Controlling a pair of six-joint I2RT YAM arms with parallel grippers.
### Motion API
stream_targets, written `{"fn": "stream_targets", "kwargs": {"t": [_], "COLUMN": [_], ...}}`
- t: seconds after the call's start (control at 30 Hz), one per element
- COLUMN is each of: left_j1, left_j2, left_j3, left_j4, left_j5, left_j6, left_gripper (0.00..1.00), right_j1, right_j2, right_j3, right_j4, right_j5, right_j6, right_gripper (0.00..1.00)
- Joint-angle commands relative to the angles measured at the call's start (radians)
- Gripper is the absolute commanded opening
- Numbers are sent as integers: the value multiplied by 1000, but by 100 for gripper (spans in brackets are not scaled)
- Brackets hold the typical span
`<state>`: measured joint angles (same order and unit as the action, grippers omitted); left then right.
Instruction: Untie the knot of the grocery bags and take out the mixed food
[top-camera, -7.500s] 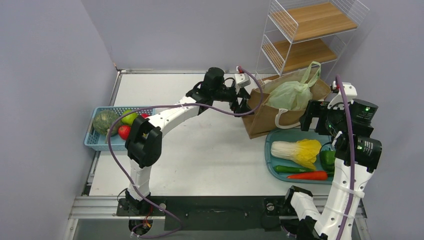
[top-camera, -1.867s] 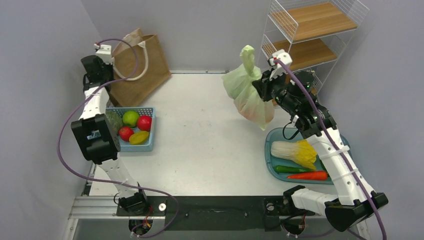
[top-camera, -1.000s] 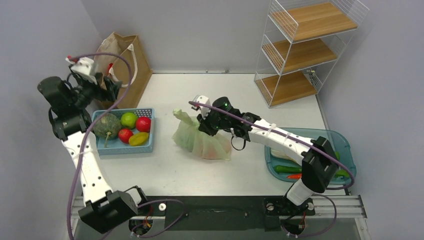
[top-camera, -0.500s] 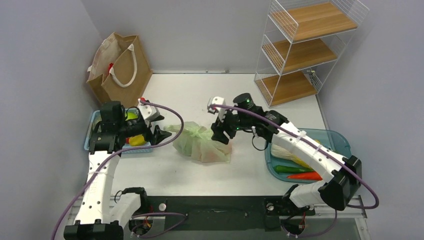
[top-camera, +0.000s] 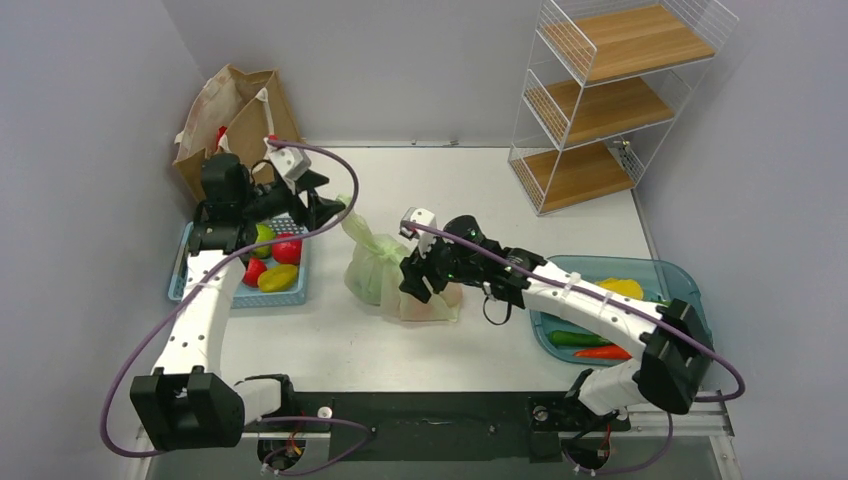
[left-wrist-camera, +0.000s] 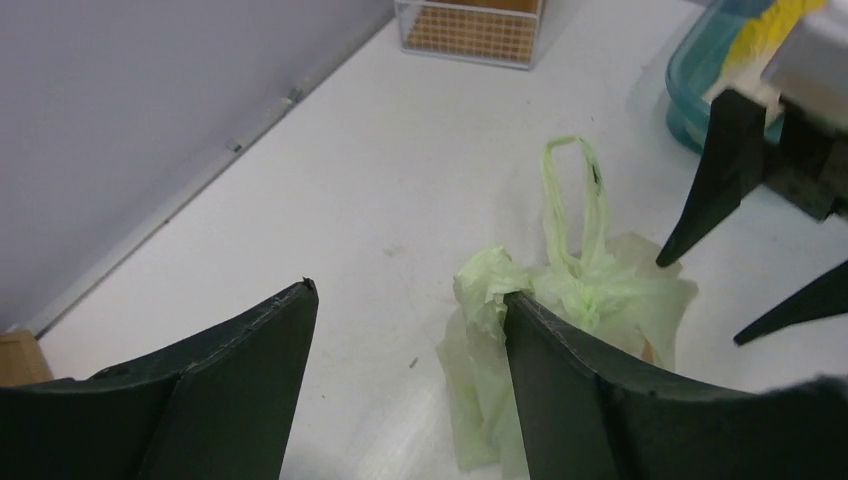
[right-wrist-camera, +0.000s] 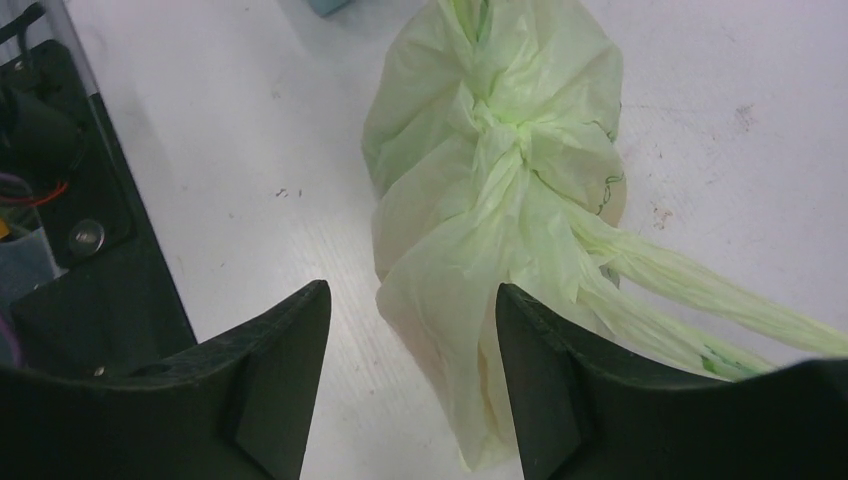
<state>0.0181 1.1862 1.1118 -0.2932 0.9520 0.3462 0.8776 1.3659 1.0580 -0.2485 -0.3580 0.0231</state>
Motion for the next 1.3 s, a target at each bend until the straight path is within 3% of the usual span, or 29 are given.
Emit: {"fn": "stream_targets", "kwargs": {"t": [0.0,0.1,0.2,0.27,0.4,0.5,0.6,0.67,0.93,1.13,1.27], "left_j1": [63,104,126,129,142,99,-53,-131,-361,-480,-520], "left_j2": [31,26,25,29,56,96,160,198,282,270,287], "left_j3": [74,84,98,106,100,127,188,197,145,6,-22], "left_j4": [325,327,205,137,139,14,-208,-281,-432,-291,-296], "left_j5": [26,24,34,32,58,114,85,70,85,78,61], "left_j6": [-280,-282,-168,-94,-78,-3,270,350,457,343,341], "left_gripper": [68,70,71,71,71,71,72,72,78,81,80], "right_j1": [3,4,8,12,11,12,12,14,23,31,32], "right_j2": [94,129,137,109,-6,-81,-135,-158,-199,-227,-234], "right_j3": [-1,17,21,-1,-98,-165,-227,-264,-350,-420,-436], "right_j4": [198,216,185,164,186,213,235,278,364,412,422], "right_j5": [151,155,127,118,110,88,60,45,86,109,122], "right_j6": [76,43,-55,-163,-509,-700,-889,-969,-997,-982,-970], "right_gripper": [57,48,11,0,0,0,0,0,0,0,0]}}
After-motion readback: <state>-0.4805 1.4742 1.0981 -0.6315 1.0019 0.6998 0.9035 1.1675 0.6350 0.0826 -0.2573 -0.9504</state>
